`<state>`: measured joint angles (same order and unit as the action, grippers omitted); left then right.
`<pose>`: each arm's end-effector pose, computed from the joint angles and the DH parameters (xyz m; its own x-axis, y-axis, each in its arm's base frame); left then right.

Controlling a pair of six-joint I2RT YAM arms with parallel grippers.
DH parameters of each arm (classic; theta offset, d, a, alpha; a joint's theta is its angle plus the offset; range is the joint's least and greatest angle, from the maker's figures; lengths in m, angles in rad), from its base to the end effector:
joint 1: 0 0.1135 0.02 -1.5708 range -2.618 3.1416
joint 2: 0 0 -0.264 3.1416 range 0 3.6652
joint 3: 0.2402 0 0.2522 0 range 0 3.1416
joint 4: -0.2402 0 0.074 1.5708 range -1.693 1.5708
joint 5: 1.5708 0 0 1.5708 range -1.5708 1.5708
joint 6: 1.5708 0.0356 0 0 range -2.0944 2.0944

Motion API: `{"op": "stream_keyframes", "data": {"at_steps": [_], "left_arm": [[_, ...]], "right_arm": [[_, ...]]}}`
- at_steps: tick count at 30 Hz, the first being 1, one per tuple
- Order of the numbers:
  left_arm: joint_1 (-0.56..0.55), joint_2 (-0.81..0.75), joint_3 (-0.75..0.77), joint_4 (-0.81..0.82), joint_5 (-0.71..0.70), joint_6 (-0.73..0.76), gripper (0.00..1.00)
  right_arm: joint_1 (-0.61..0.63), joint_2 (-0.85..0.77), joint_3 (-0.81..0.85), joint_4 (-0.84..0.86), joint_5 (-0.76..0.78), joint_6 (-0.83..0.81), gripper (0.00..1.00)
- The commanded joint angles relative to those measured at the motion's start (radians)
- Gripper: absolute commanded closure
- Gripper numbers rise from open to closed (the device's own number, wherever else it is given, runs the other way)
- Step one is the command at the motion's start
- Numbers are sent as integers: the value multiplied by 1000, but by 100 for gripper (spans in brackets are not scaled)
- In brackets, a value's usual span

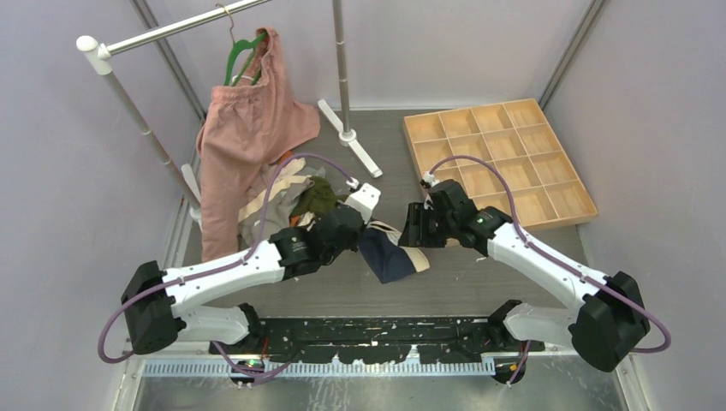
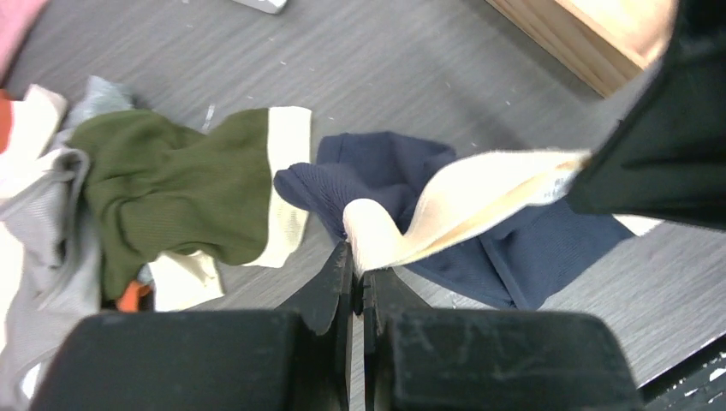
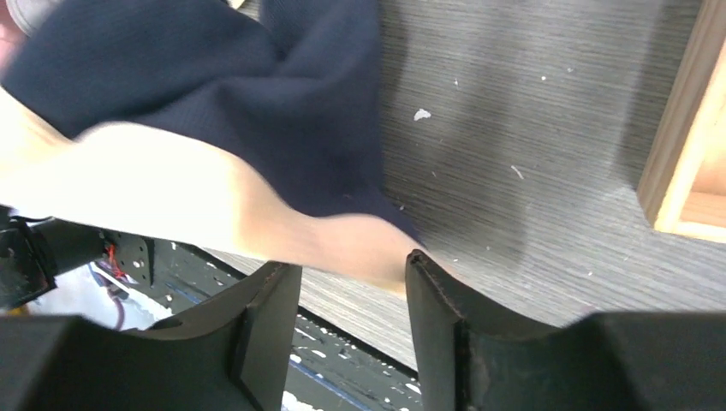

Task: Roll the underwear
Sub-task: Place the underwear at the center of the board.

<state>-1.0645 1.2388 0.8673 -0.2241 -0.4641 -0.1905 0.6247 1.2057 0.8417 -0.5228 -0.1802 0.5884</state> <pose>0.1456 -0.2298 0.2707 -0.3812 0.3383 -0.8604 0.5400 0.8369 0.0898 0.1949 0.1484 0.2445 -0.8933 0.0291 -0.4485 -0.2061 0.8603 0.4663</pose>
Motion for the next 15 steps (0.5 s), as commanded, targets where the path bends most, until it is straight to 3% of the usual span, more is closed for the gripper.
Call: {"op": "stream_keyframes", "data": {"at_steps": [1,5,15], "left_arm": [[36,-39,82,-193,-58,-65,100],[57,-36,119,-277,-101,-92,100],[90,-33,121,-327,-127,-124,99]], "right_arm": [[0,-84,-57,89,16,-32,41],[0,-147,-138,163,13,-32,30],[2,-158,-259,343,-69,-53,24]]}}
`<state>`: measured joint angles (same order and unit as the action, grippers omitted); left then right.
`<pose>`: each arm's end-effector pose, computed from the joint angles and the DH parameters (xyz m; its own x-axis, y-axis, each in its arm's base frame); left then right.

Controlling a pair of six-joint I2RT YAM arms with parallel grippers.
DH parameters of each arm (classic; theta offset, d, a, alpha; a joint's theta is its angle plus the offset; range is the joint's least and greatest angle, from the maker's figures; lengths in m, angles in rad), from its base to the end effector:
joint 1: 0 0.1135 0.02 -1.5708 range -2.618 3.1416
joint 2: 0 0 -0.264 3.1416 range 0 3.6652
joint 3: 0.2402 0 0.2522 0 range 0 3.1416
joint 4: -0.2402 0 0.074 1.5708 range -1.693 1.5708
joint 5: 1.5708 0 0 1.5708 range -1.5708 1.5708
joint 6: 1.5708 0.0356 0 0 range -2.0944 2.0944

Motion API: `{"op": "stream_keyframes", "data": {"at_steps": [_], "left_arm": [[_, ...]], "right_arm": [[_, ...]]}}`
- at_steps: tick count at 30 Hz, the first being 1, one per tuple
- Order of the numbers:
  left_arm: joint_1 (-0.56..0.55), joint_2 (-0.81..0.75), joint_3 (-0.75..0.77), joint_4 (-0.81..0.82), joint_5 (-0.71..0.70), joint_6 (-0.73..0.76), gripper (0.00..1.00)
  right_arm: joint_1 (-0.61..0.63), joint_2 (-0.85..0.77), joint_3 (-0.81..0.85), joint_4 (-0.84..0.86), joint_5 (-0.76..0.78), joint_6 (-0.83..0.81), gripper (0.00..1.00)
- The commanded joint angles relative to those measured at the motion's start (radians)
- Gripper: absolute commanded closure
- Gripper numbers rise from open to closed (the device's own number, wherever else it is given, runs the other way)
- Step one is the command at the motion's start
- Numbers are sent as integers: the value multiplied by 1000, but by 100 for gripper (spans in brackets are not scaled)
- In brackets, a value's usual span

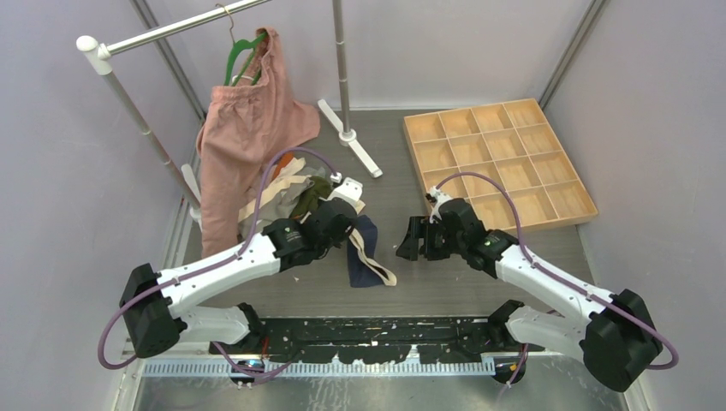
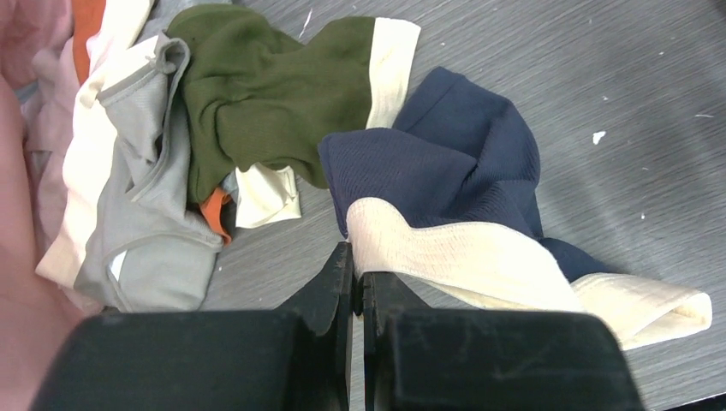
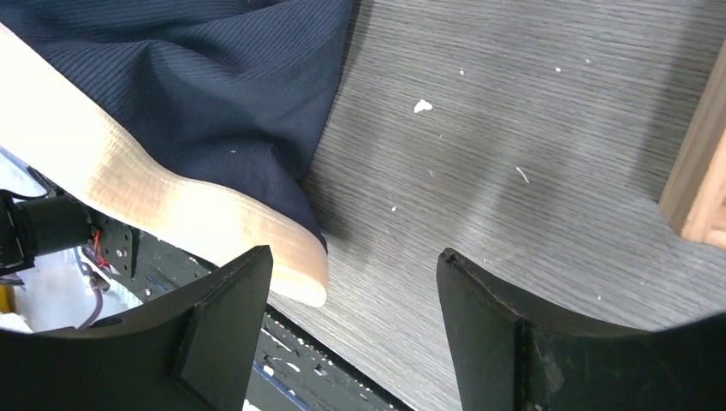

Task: Roll the underwear
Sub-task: Place the underwear at the center of the board.

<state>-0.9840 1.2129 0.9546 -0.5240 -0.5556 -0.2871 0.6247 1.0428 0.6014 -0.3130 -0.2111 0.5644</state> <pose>0.1561 -0.2008 0.2827 -0.5160 0.3416 -0.7855 0.3693 0.9162 0.1557 0.1687 0.1309 0.2166 -0.8415 0.0381 -0.5389 -0.2907 0.8089 0.5110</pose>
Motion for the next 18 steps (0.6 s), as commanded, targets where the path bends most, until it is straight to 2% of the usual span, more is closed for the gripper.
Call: {"op": "stream_keyframes", "data": {"at_steps": [1,6,11,15,18], "left_arm": [[15,-7,34,-31,-37,-31,99],[68,0,47,-51,-35,-47,99],[107,8,58,-60,-23,-53,99],[113,5,55,-52,-6,-50,100],[113,9,55,-50,-7,-48,99]], "right_arm": [[8,14,-22,155,-53,-36,23],[116,17,-61,263,-47,-68,23],[291,-6,-96,306,180,-116,25],[305,19,-106,357,238,-162,26],[316,98,-70,353,179,-205,22]]}}
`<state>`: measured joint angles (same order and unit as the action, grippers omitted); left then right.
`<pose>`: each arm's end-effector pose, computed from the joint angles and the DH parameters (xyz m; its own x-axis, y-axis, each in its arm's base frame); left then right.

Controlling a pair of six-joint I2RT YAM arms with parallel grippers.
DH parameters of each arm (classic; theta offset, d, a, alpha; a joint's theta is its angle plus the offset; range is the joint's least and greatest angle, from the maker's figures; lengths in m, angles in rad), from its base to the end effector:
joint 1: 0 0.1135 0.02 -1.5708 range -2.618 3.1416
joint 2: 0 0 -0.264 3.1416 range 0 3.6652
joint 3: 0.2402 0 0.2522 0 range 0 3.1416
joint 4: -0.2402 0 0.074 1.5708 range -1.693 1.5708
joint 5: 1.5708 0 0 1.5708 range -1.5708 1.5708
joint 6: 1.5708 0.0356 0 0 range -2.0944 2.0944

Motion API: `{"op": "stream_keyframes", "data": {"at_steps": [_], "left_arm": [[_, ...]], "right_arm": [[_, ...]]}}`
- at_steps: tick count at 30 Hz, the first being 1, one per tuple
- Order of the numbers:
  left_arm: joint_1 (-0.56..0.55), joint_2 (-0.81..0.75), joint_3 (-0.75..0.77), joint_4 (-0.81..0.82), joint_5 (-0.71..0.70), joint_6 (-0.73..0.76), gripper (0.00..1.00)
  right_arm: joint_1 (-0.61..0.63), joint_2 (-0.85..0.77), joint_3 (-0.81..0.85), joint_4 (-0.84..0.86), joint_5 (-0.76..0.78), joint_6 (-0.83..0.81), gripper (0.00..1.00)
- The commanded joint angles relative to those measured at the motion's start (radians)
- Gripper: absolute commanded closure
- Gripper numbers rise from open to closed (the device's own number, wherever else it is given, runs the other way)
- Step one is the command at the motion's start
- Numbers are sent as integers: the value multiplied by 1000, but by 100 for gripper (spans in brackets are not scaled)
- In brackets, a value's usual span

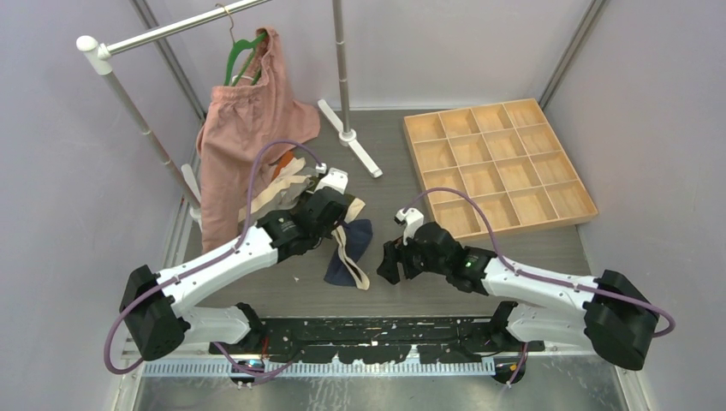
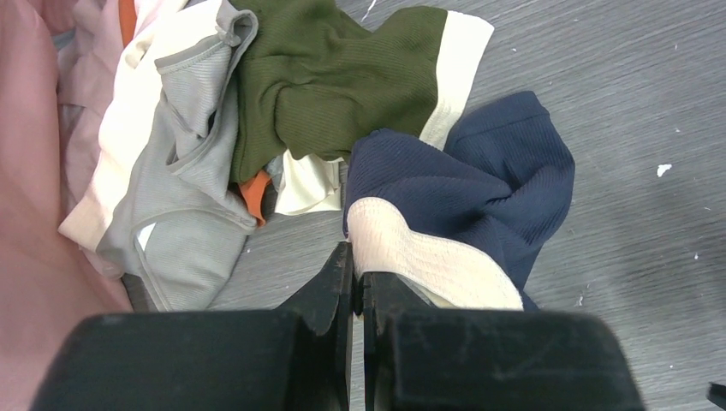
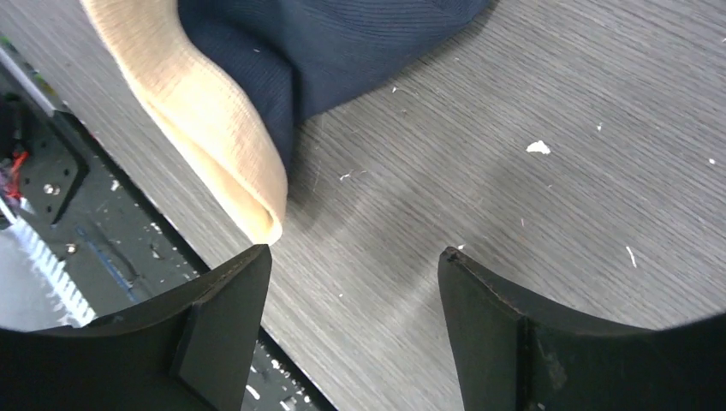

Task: Roll the underwear
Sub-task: Place the underwear at the center of the board.

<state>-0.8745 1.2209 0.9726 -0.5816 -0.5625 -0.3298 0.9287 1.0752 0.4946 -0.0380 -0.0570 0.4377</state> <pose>0.1762 -0.1811 0.2826 -0.5832 0.2705 -0.7660 0.2424 0.9579 0.1537 0.1310 0.1785 0.1980 -0.6652 -0.1829 -0.7239 -0.6021 0.7047 0.3752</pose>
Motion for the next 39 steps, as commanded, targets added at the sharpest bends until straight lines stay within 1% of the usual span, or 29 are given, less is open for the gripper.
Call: {"op": "stream_keyframes", "data": {"at_steps": [1,6,11,12,15,23,28,31,35,37,39], "left_arm": [[5,2,38,8,0,-5,99],[11,10,40,2,1,-5,100],[18,21,47,-4,1,-8,99],[19,23,46,-4,2,-8,99],[21,20,47,-3,6,-8,100],[25,24,44,-2,13,-13,100],[27,24,44,-1,18,-15,99],[29,23,42,1,20,-17,100],[31,29,39,5,33,-18,100],[32,32,38,7,33,-23,100],[34,36,37,6,35,-27,99]], "right_arm": [[23,89,45,89,17,-91,22],[108,154,58,163,51,-117,20],[159,186,32,285,54,-94,20],[165,200,35,301,87,-91,20],[171,259,41,349,117,-84,21],[181,380,48,484,122,-48,27],[189,450,46,554,151,-25,36],[189,466,42,561,197,-5,44],[188,469,44,545,219,3,60],[189,476,52,532,218,5,65],[189,479,54,533,218,12,73]]}}
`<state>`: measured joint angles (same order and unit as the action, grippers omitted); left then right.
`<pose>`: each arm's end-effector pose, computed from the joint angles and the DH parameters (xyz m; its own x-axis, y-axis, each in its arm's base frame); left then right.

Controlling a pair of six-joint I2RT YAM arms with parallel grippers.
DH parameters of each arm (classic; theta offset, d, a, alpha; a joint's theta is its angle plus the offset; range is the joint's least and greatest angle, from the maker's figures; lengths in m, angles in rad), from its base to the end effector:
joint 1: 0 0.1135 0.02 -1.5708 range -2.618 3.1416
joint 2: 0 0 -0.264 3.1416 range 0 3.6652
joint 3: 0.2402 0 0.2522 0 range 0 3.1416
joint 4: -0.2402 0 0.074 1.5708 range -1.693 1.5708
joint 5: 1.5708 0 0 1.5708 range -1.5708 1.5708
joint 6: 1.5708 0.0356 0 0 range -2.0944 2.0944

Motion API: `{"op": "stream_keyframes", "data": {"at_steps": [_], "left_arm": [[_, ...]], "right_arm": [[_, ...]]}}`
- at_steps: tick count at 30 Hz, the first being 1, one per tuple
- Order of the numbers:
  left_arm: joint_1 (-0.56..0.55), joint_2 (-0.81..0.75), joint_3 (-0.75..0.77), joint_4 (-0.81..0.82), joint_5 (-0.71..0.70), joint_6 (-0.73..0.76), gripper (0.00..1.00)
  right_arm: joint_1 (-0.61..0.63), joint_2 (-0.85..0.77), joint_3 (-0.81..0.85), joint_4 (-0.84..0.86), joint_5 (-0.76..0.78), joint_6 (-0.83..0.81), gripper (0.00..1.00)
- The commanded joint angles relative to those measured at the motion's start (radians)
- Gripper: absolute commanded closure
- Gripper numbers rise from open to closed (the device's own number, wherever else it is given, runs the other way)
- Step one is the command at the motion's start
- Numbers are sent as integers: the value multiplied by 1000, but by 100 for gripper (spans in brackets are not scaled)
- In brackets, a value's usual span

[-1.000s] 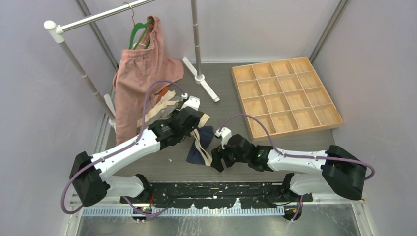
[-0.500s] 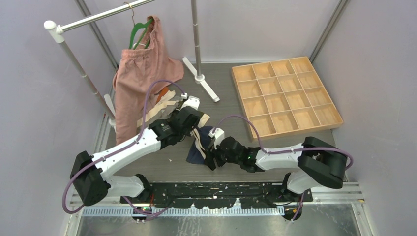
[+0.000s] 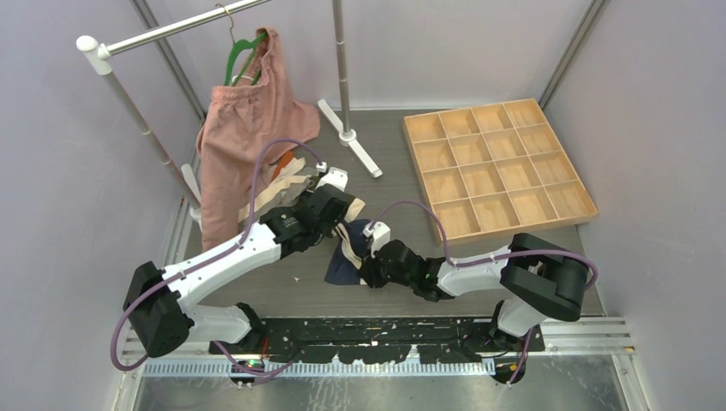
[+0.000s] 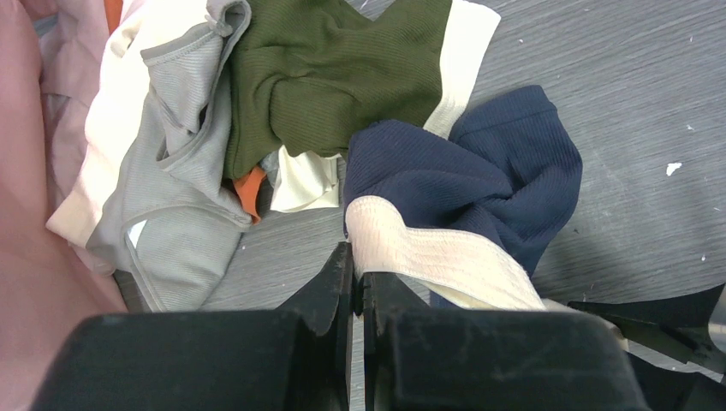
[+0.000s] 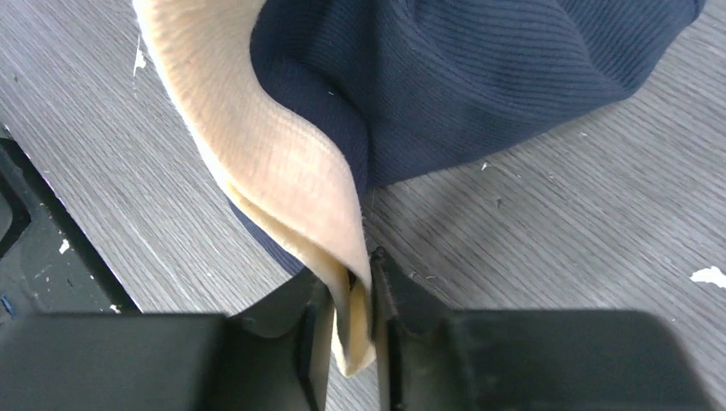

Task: Roll the underwear
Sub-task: Place the underwear at the center of the board.

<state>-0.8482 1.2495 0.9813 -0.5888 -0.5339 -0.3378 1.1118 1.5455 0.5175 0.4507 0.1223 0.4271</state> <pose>0.1837 -0.1810 0.2778 -0.6126 0.2635 -0.7452 0.2357 0.9608 0.1459 0.1292 0.2516 0.1390 -0.5699 -0.2252 -0.7902 -0.6685 0.6863 0.2865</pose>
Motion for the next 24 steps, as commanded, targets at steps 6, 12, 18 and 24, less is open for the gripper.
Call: {"op": "stream_keyframes", "data": {"at_steps": [6,12,18,24], "left_arm": [[8,4,25,14,10,-25,100],[8,1,25,11,16,-43,99],[8,-60,9,16,40,-59,99],[8,-135,-2,0,68,-64,99]], "right_arm": [[6,-8,28,40,64,46,99],[6,-71,37,-23,102,55,99],[6,-207,-8,-70,172,91,99],[6,-406,-6,-206,275,96,99]]}}
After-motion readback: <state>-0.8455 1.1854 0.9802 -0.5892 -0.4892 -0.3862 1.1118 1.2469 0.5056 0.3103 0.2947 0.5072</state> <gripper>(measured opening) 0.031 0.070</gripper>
